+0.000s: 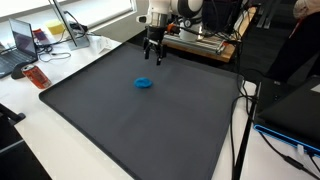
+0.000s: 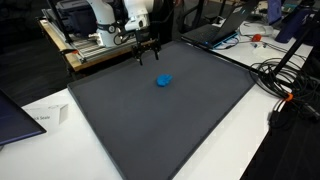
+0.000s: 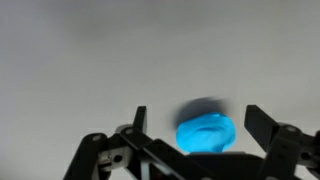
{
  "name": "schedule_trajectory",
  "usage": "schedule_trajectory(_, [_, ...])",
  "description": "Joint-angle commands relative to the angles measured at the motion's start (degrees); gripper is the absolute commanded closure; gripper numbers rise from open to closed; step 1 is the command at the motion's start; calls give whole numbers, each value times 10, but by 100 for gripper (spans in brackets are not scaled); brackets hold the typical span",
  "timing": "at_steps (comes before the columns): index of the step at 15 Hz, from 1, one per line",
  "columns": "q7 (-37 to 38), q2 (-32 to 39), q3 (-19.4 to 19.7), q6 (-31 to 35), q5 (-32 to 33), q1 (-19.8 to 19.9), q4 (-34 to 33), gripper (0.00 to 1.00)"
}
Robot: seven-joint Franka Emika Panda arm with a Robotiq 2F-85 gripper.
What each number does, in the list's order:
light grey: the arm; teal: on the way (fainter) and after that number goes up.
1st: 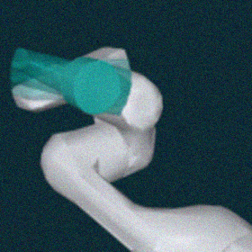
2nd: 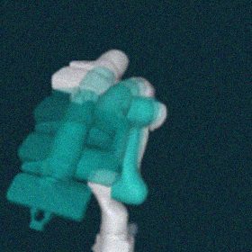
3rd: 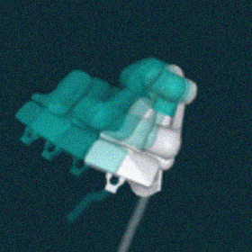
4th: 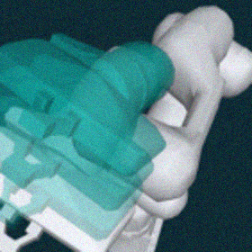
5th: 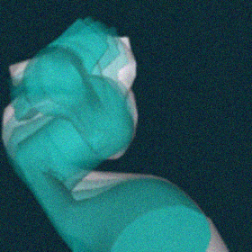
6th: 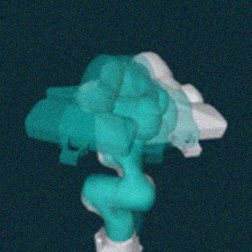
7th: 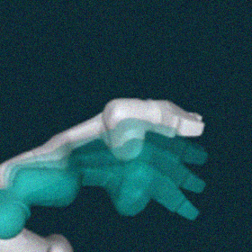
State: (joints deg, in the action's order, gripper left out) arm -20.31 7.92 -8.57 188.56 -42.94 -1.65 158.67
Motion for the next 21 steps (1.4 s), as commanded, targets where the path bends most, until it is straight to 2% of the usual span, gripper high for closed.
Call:
schedule_trajectory(1, [11, 31, 113, 40, -64, -149, -1, 0])
schedule_trajectory(2, [7, 46, 141, 52, -92, -190, -8, 0])
schedule_trajectory(3, [1, 24, 93, 25, -53, -119, -2, 0])
schedule_trajectory(4, [2, 31, 105, 29, -60, -140, -2, 0])
schedule_trajectory(11, [2, 33, 99, 29, -58, -127, -4, 0])
schedule_trajectory(13, [-6, 42, 120, 46, -70, -149, -6, 0])
schedule_trajectory(17, [-39, 71, 167, 140, -118, -200, -16, 0])
schedule_trajectory(21, [-86, 64, 188, 162, -173, -231, -27, 0])
